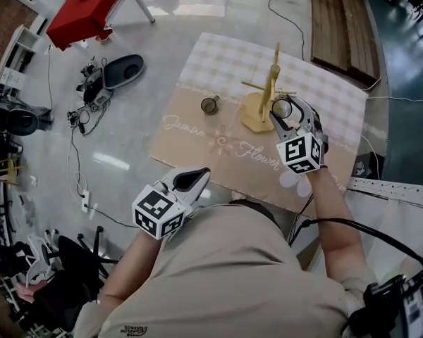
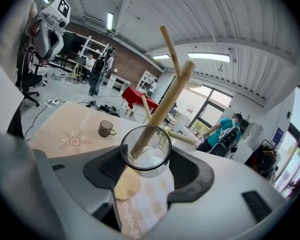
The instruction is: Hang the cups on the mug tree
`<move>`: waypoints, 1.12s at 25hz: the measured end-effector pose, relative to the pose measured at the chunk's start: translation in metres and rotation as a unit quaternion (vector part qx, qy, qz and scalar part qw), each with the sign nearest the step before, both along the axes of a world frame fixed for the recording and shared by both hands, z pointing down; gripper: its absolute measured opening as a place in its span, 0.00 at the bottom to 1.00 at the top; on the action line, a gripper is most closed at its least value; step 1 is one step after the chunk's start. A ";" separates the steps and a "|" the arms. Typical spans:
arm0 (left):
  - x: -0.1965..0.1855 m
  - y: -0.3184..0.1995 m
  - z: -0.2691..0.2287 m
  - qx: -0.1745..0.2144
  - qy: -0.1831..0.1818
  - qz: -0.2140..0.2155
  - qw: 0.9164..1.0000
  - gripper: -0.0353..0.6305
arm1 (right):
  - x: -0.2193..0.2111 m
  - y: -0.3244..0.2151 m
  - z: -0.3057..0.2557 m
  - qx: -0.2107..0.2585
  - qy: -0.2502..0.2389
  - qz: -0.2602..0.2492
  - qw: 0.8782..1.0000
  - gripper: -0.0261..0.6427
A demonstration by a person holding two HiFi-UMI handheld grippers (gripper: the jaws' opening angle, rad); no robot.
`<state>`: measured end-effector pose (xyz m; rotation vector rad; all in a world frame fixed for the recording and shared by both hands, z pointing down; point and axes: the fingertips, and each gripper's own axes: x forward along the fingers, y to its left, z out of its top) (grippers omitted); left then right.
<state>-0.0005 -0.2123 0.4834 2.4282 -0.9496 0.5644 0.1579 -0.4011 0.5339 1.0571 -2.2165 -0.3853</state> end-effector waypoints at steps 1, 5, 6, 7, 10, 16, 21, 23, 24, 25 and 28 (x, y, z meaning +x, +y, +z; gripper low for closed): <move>-0.001 0.000 0.000 0.000 0.000 -0.002 1.000 0.06 | -0.002 -0.001 0.002 0.001 0.001 -0.002 1.000 0.45; -0.008 0.000 0.001 -0.002 0.000 -0.008 1.000 0.07 | -0.009 -0.003 0.008 0.012 0.012 -0.006 1.000 0.45; -0.010 0.001 0.001 -0.002 0.000 -0.010 1.000 0.07 | -0.010 -0.003 0.009 0.015 0.016 -0.008 1.000 0.45; -0.011 0.002 0.001 -0.003 0.000 -0.012 1.000 0.07 | -0.011 -0.004 0.010 0.018 0.020 -0.008 1.000 0.45; -0.015 0.005 0.001 -0.005 0.001 -0.015 1.000 0.07 | -0.010 -0.004 0.010 0.030 0.038 -0.006 0.999 0.45; -0.025 0.015 0.000 -0.004 0.002 -0.013 1.000 0.07 | -0.010 -0.003 0.010 0.032 0.045 0.012 0.998 0.45; -0.037 0.024 -0.003 0.000 0.002 -0.013 1.000 0.07 | -0.011 0.004 0.010 0.024 0.036 0.028 0.999 0.45; -0.043 0.029 -0.004 0.000 0.003 -0.012 1.000 0.07 | -0.009 0.010 0.009 0.020 0.033 0.038 0.999 0.45; -0.046 0.032 -0.005 0.001 0.003 -0.010 1.000 0.07 | -0.009 0.013 0.008 0.019 0.031 0.043 0.998 0.45; -0.048 0.035 -0.006 0.001 0.003 -0.008 1.000 0.07 | -0.008 0.016 0.007 0.017 0.029 0.048 0.998 0.45; -0.055 0.042 -0.008 0.005 0.006 0.001 1.000 0.07 | -0.007 0.029 0.005 0.012 0.021 0.064 0.998 0.45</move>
